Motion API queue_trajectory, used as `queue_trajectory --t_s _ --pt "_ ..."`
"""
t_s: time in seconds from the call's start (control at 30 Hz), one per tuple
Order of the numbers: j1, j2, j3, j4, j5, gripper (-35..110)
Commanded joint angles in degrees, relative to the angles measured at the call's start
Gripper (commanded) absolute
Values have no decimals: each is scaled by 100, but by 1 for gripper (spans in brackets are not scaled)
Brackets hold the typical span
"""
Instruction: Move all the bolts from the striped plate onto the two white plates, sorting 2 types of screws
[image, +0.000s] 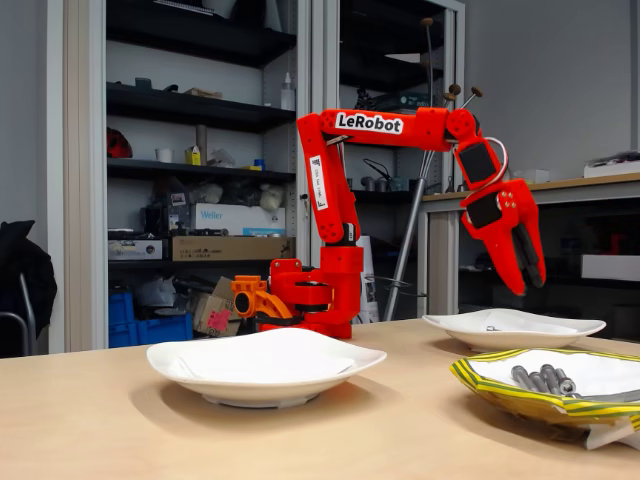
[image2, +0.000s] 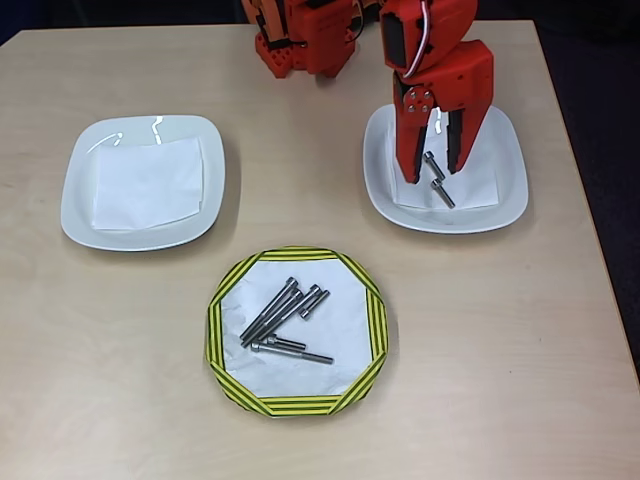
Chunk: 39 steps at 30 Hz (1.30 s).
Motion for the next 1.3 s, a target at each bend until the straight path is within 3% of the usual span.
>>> queue_trajectory --t_s 0.0,0.17,0.47,1.27 --pt "747 -378 -624 -264 -1292 16" --pt "1644 -1160 -1107 -791 -1688 14" --pt "2479 -2355 -1951 -791 -2021 12" --pt "3094 -4078 -3595 26 -2355 9"
